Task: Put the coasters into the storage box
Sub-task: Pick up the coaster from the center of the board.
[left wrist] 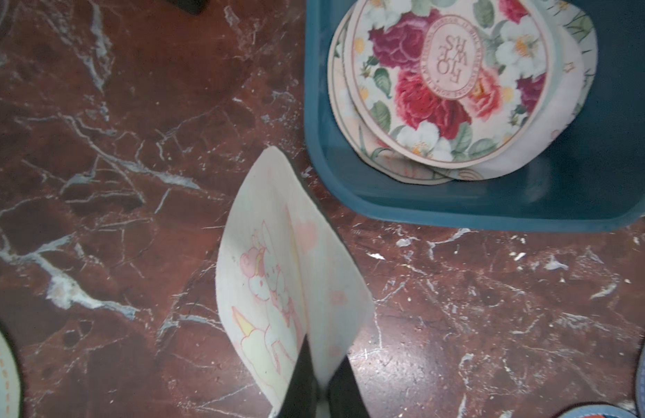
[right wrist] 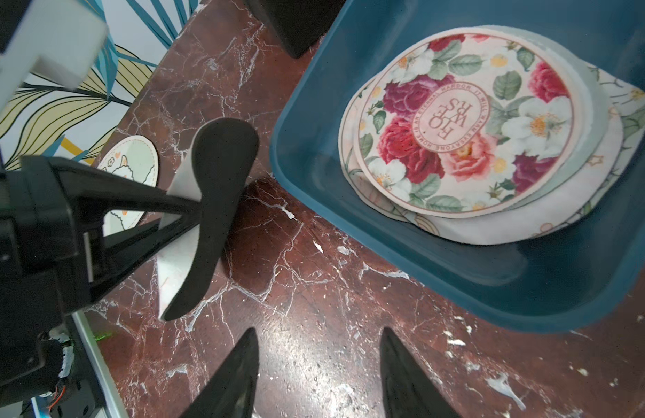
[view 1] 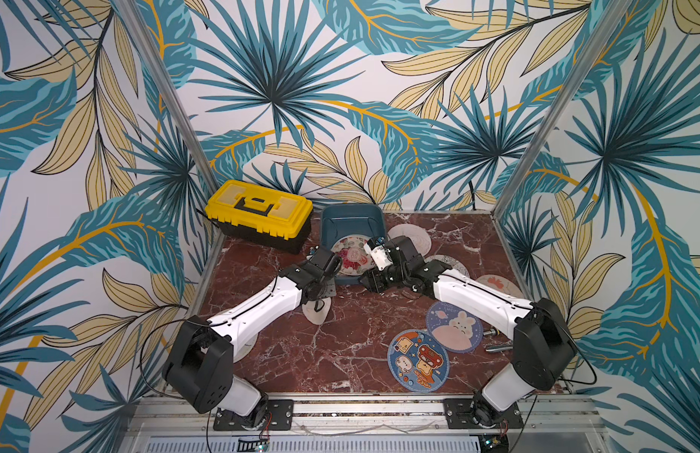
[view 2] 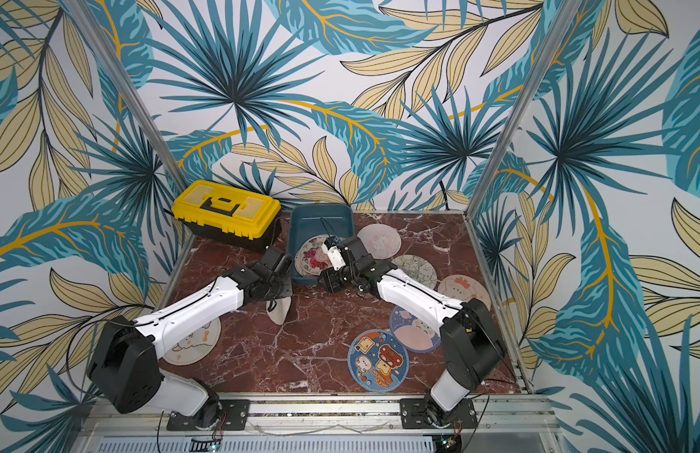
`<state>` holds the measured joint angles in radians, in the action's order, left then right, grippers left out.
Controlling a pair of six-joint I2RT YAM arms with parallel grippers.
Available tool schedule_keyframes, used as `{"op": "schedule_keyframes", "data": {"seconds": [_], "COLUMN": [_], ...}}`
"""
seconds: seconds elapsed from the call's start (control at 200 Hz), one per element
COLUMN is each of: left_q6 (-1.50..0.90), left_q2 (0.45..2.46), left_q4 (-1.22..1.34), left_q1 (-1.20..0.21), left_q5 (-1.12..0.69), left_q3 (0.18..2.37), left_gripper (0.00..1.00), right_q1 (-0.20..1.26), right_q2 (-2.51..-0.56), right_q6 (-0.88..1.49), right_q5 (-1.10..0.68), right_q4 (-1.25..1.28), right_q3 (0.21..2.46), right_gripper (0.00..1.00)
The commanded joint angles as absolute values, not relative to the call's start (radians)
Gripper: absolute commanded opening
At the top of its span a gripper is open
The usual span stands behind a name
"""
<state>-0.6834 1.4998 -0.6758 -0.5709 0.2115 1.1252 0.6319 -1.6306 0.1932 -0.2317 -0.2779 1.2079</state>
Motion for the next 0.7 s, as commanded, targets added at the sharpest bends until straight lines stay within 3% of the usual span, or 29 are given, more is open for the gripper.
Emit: {"op": "schedule_keyframes", "data": {"seconds": [0.0,0.411,0.696], "left_q6": [-0.639,-0.659,-0.667], "left_q2": [1.518,1.534,1.530], "left_q4": [-0.621,-0.498,-0.472], "left_q1": [-0.564,-0.497,-0.490], "left_q5": [0.178,0.031,-0.013], "left_q3": [1.222,1.271,1.274], "left_gripper": [0.00,0.00,0.00], "right_q1": [0.652,0.707,0.729], "right_q2": [-1.611,-1.666,-1.748], "right_q6": [0.185,0.267,0.324], "right_q5": [-0.255,-0.326,-0.327], "right_q4": [-0.246,-0.139,-0.075], "right_q3": [1.191,1.202,1.259], "right_gripper": [0.54,0.66,0.68]}}
